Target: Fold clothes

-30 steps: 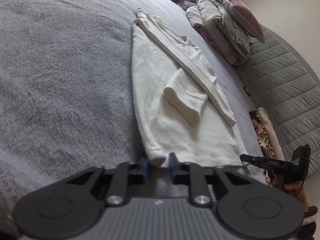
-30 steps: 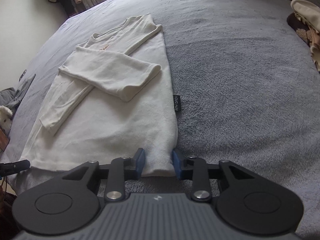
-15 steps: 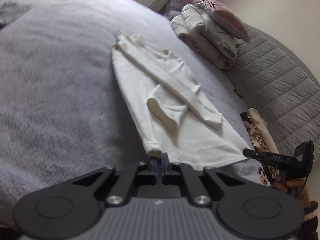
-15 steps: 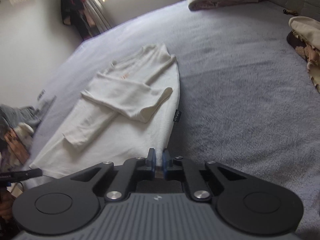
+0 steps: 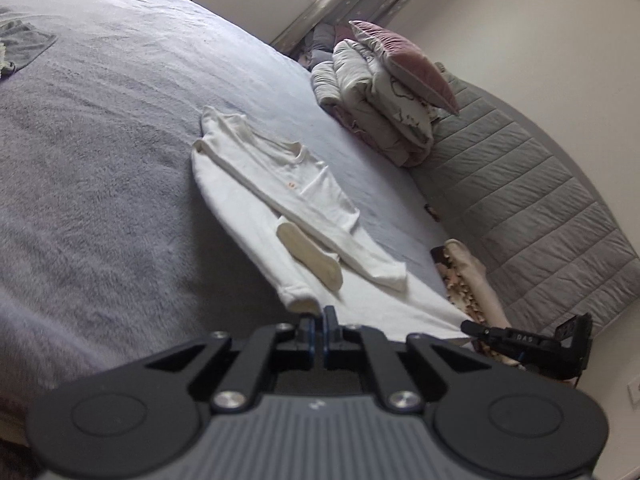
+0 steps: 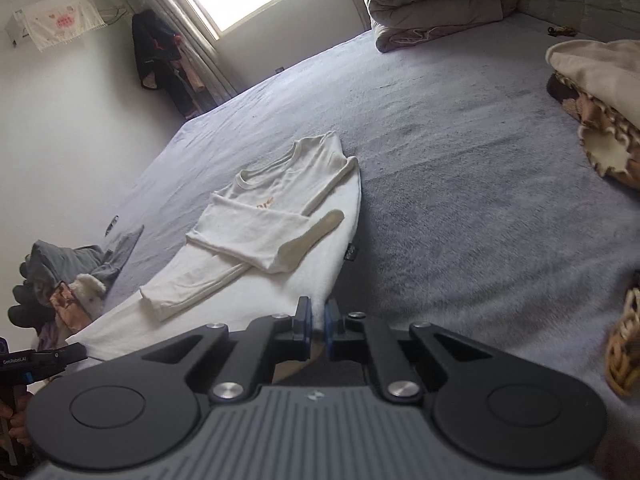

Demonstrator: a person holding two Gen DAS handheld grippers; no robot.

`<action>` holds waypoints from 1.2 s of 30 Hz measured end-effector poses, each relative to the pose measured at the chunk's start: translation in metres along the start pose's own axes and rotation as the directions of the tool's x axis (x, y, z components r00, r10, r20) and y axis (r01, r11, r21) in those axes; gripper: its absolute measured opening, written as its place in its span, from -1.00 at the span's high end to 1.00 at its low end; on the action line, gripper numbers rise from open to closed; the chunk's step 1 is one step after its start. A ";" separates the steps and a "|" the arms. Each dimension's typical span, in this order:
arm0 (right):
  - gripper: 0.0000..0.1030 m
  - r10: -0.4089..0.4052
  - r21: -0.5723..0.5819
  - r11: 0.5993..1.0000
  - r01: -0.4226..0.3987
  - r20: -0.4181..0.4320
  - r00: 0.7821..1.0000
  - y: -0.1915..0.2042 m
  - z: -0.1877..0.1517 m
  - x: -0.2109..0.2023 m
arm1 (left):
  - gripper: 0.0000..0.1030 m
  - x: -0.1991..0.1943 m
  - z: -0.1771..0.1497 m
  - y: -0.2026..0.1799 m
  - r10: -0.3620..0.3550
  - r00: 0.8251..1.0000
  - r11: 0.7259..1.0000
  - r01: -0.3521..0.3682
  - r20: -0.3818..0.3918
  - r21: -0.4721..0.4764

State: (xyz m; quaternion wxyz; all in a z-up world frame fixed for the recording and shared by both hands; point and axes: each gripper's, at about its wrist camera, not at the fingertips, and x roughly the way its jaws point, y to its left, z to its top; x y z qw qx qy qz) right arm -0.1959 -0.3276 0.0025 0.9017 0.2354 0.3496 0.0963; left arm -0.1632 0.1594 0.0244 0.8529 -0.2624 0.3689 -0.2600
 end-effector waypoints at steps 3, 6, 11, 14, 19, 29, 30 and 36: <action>0.85 0.005 -0.005 1.000 -0.005 -0.006 1.000 0.000 -0.008 -0.010 | 0.94 -0.008 -0.008 -0.004 -0.012 1.000 1.000 0.012 -0.005 0.001; 0.85 0.007 -0.010 1.000 -0.007 -0.018 1.000 0.000 -0.015 -0.017 | 0.94 -0.010 -0.017 -0.003 -0.018 0.999 1.000 0.018 -0.029 -0.001; 0.85 -0.012 -0.009 1.000 0.011 -0.068 0.998 -0.003 -0.020 -0.004 | 0.94 0.005 -0.025 0.017 0.020 0.996 0.998 -0.024 -0.088 -0.054; 0.85 -0.020 0.000 1.000 0.020 -0.087 0.996 -0.005 -0.015 0.006 | 0.94 0.013 -0.021 0.024 0.019 0.995 0.996 -0.027 -0.099 -0.081; 0.85 -0.022 0.010 1.000 0.023 -0.088 0.996 -0.005 0.011 0.024 | 0.94 0.024 0.008 0.027 0.012 0.997 0.995 -0.020 -0.079 -0.102; 0.85 -0.084 0.026 0.996 0.089 -0.131 0.988 -0.002 0.074 0.103 | 0.93 0.089 0.076 0.058 0.110 0.991 0.975 -0.123 -0.082 -0.184; 0.85 -0.094 0.027 0.995 0.099 -0.136 0.986 -0.002 0.078 0.112 | 0.93 0.096 0.081 0.063 0.120 0.989 0.971 -0.135 -0.085 -0.198; 0.85 -0.124 0.035 0.991 0.130 -0.130 0.984 -0.011 0.088 0.154 | 0.93 0.128 0.097 0.079 0.162 0.984 0.967 -0.173 -0.072 -0.188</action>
